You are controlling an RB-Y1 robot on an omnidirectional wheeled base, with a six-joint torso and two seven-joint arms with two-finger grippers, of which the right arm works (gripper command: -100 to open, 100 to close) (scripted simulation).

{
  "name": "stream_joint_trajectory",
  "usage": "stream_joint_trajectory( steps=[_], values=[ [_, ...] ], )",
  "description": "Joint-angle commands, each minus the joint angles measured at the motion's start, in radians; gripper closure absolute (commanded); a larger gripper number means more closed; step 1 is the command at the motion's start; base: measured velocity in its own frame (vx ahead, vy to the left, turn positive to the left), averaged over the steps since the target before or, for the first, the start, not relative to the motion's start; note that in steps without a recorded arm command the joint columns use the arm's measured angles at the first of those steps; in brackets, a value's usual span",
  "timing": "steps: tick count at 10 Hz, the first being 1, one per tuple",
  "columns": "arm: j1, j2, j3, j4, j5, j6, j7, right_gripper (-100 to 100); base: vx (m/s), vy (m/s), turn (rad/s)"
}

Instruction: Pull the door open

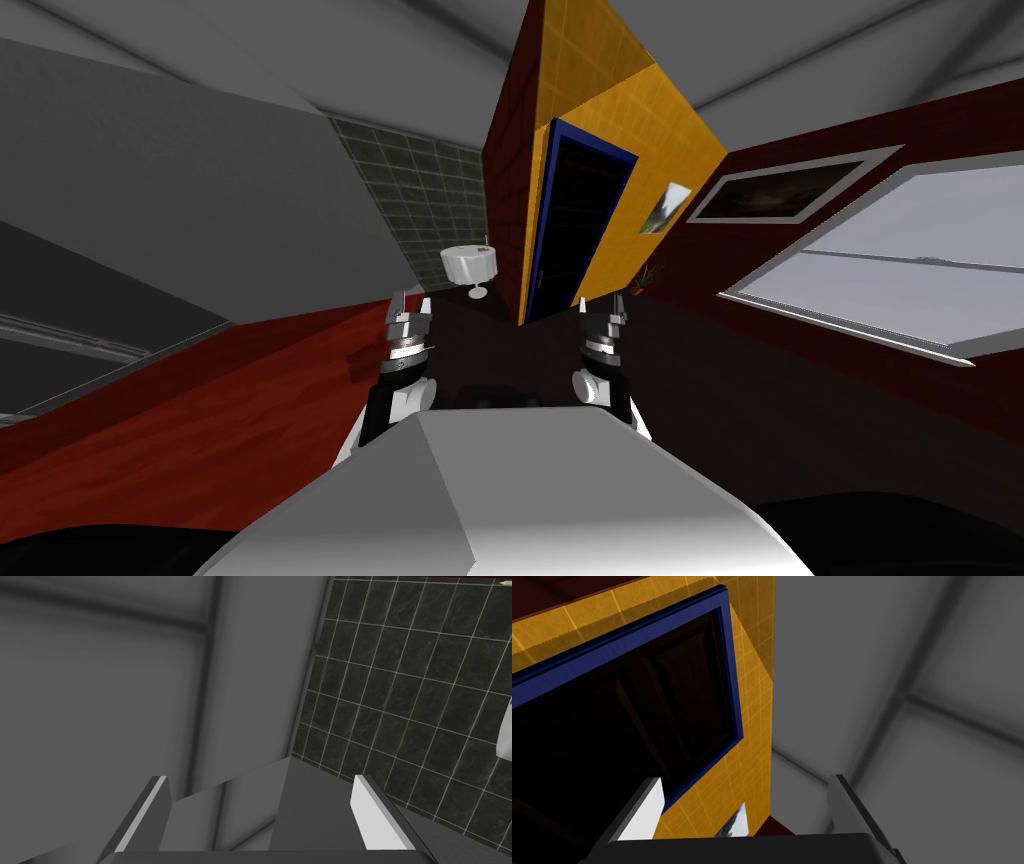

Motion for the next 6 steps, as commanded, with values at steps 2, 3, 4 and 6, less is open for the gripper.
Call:
stream_joint_trajectory(
  steps=[2, 3, 4, 6],
  values=[
    [-0.020, -0.019, 0.018, 0.063, -0.045, -0.012, -0.047, -100, 0.115, -0.085, 0.170],
    [-0.026, -0.023, 0.023, 0.083, -0.057, -0.017, -0.060, -100, 0.097, -0.095, 0.147],
    [-0.032, -0.028, 0.029, 0.102, -0.069, -0.022, -0.072, -100, 0.078, -0.081, 0.123],
    [-0.044, -0.037, 0.040, 0.142, -0.094, -0.032, -0.098, -100, 0.086, -0.087, 0.102]
  ],
)
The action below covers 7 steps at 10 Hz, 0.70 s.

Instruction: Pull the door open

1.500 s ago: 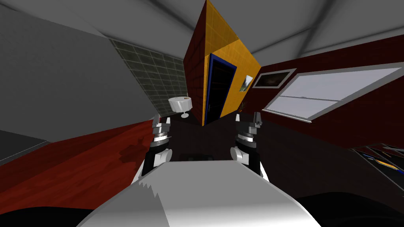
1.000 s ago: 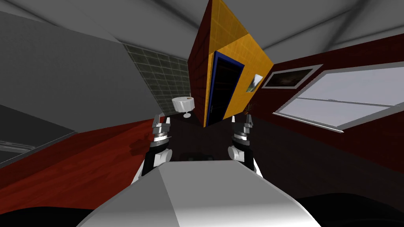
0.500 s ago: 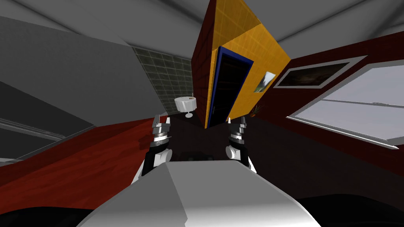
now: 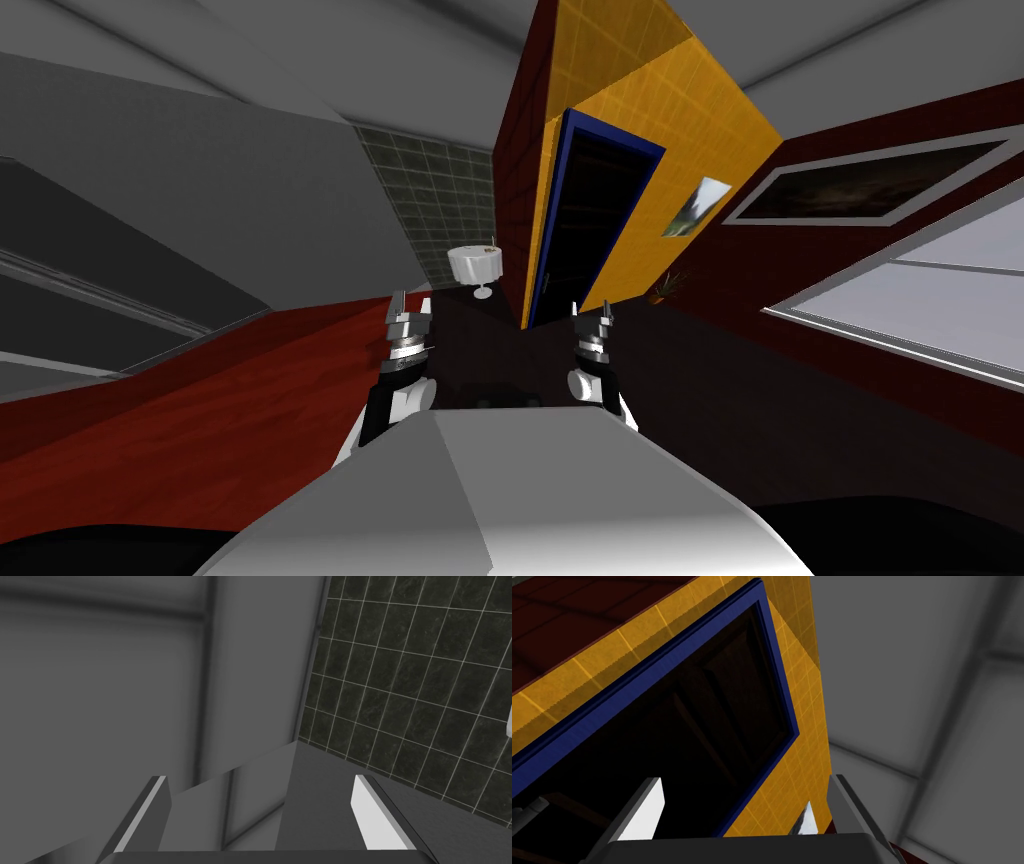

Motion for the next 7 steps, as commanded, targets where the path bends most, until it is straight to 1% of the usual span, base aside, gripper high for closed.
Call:
stream_joint_trajectory(
  steps=[1, 7],
  values=[
    [-0.008, -0.005, 0.013, 0.031, -0.020, -0.008, -0.021, -100, 0.076, -0.079, 0.139],
    [-0.049, -0.033, 0.050, 0.163, -0.103, -0.040, -0.107, -100, 0.071, -0.092, 0.138]
  ],
)
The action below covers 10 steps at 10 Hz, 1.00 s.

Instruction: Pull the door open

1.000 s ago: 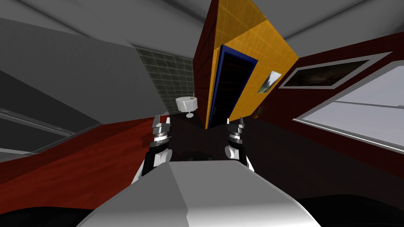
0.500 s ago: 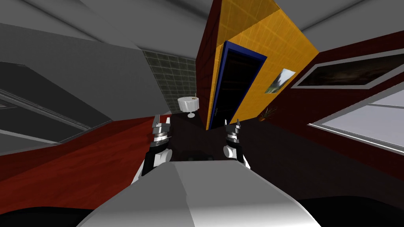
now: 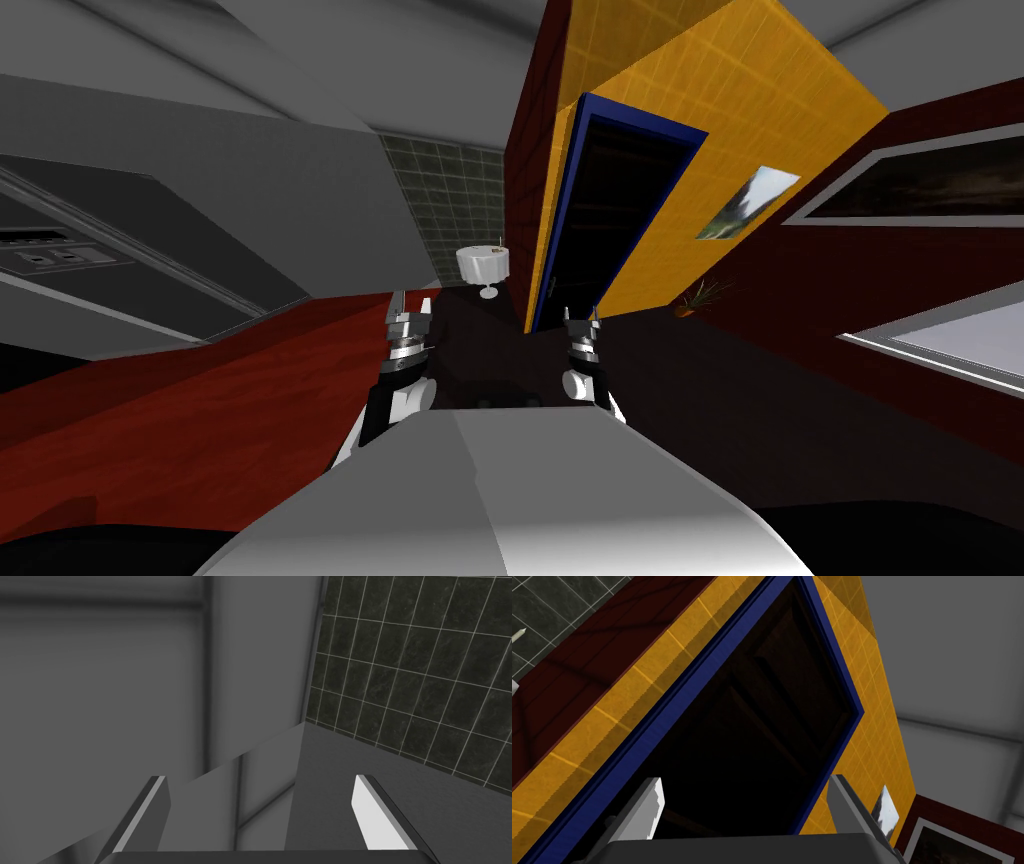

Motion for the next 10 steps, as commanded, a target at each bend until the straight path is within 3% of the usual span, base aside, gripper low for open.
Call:
stream_joint_trajectory(
  steps=[1, 10],
  values=[
    [-0.014, -0.007, 0.010, 0.040, -0.024, -0.009, -0.026, -100, 0.074, -0.094, 0.145],
    [-0.080, -0.047, 0.069, 0.250, -0.157, -0.060, -0.162, -100, 0.066, -0.108, 0.145]
  ],
)
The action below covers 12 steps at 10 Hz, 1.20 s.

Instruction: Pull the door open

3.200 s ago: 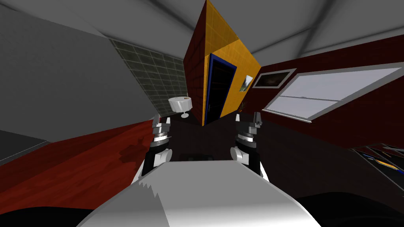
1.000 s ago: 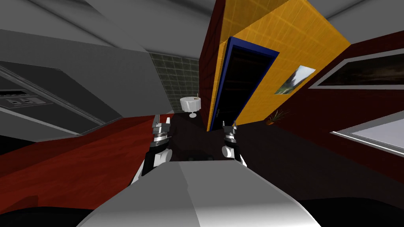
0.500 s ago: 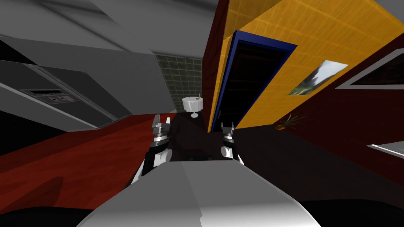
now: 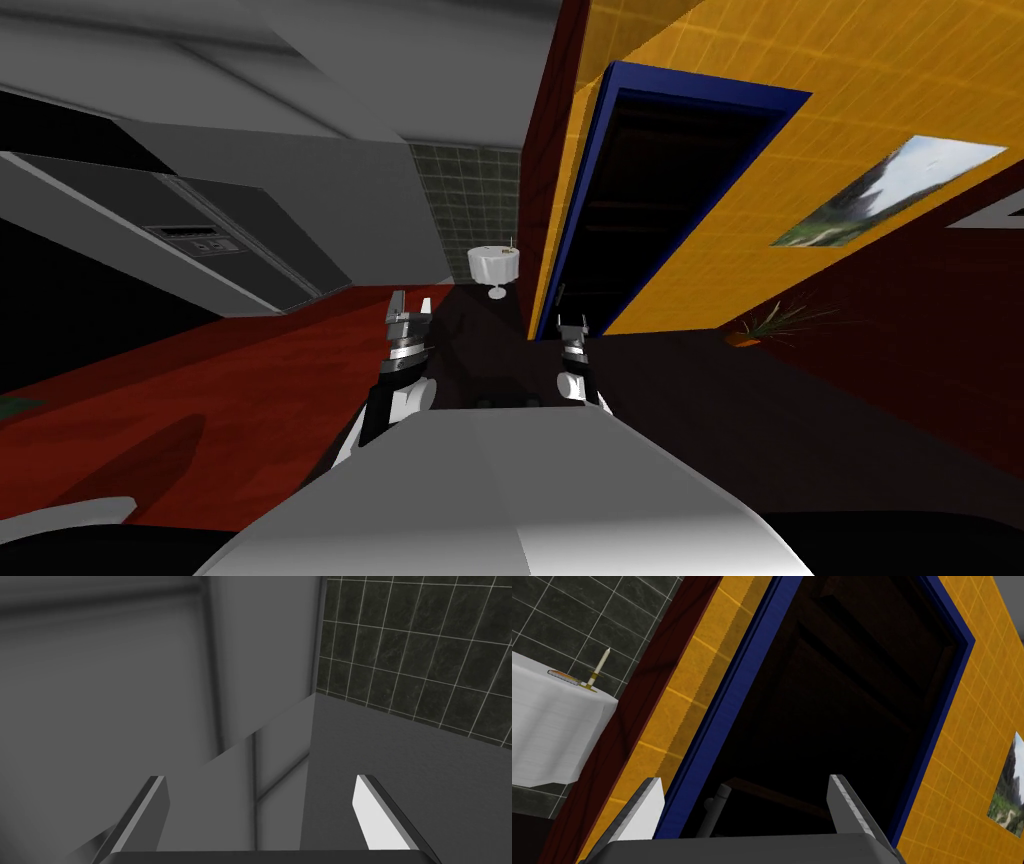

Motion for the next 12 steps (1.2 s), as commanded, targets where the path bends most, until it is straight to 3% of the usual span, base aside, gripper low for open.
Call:
stream_joint_trajectory(
  steps=[1, 11, 12],
  values=[
    [-0.012, -0.009, 0.010, 0.040, -0.025, -0.011, -0.029, -100, 0.060, -0.111, 0.143],
    [-0.084, -0.048, 0.075, 0.272, -0.172, -0.068, -0.180, -100, 0.046, -0.114, 0.145],
    [-0.084, -0.048, 0.075, 0.272, -0.172, -0.068, -0.180, -100, 0.018, -0.088, 0.045]
  ],
)
